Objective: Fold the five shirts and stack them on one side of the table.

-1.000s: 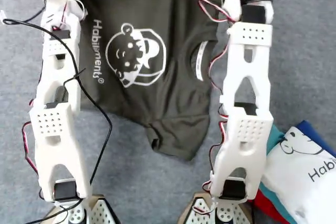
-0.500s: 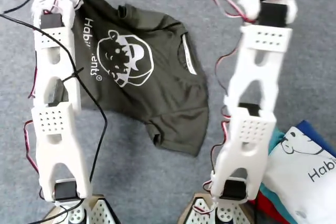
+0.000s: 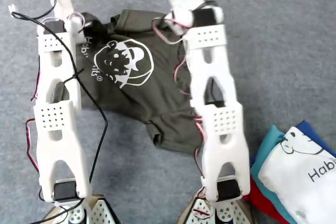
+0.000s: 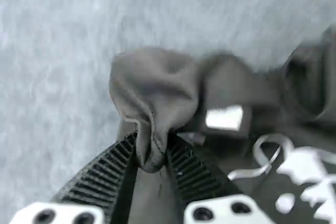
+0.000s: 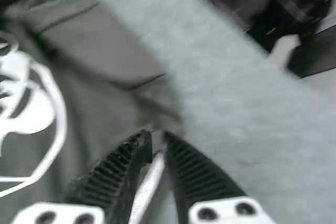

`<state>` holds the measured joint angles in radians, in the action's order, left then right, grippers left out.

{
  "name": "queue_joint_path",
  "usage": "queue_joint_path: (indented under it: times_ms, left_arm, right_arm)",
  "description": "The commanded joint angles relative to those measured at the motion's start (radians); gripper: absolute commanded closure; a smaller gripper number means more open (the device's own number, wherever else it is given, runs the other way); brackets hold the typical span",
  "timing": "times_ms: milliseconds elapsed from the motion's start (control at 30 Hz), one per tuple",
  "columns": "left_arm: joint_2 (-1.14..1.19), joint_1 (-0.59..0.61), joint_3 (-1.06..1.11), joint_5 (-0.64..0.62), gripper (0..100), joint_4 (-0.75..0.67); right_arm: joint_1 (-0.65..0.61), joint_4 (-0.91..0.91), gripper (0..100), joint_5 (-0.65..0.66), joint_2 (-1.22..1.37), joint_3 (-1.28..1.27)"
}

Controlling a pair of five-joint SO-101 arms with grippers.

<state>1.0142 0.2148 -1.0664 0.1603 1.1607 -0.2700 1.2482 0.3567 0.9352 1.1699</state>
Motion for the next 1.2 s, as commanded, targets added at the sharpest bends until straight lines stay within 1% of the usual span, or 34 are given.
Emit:
queue_joint_path:
  times_ms: [0,33,167,367,467,733,833,1000,1100,1167]
  left_arm:
    - [0.004,0.0,-0.044,0.006,98,0.072]
    - [0.012,-0.002,-0.044,-0.005,98,0.083]
    - [0.03,-0.005,-0.044,-0.118,98,0.127]
    - [0.035,0.02,-0.046,-0.123,98,0.109]
    - [0.035,0.021,-0.046,-0.121,98,0.106]
    - [0.031,0.015,-0.046,-0.12,98,0.114]
    - [0.031,0.015,-0.046,-0.118,98,0.114]
    - [0.028,0.018,-0.046,-0.118,98,0.115]
    - [0.025,0.025,-0.046,-0.114,98,0.115]
    - [0.025,0.023,-0.046,-0.083,98,0.117]
  right_arm:
    - [-0.042,0.037,88.5,-0.028,0.036,-0.001]
    - [-0.05,0.046,88.5,-0.028,0.053,-0.001]
    - [-0.067,0.086,88.5,-0.029,0.125,-0.001]
    - [-0.068,0.18,89.5,-0.028,0.191,-0.001]
    - [-0.07,0.253,99.3,-0.023,0.191,0.001]
    - [-0.053,0.516,99.4,-0.021,0.209,-0.002]
    - [-0.024,0.537,99.4,-0.021,0.219,-0.019]
    - [0.005,0.539,99.4,-0.021,0.188,-0.154]
    - [0.005,0.539,99.4,-0.021,0.101,-0.303]
    - [0.005,0.537,99.4,-0.02,0.031,-0.424]
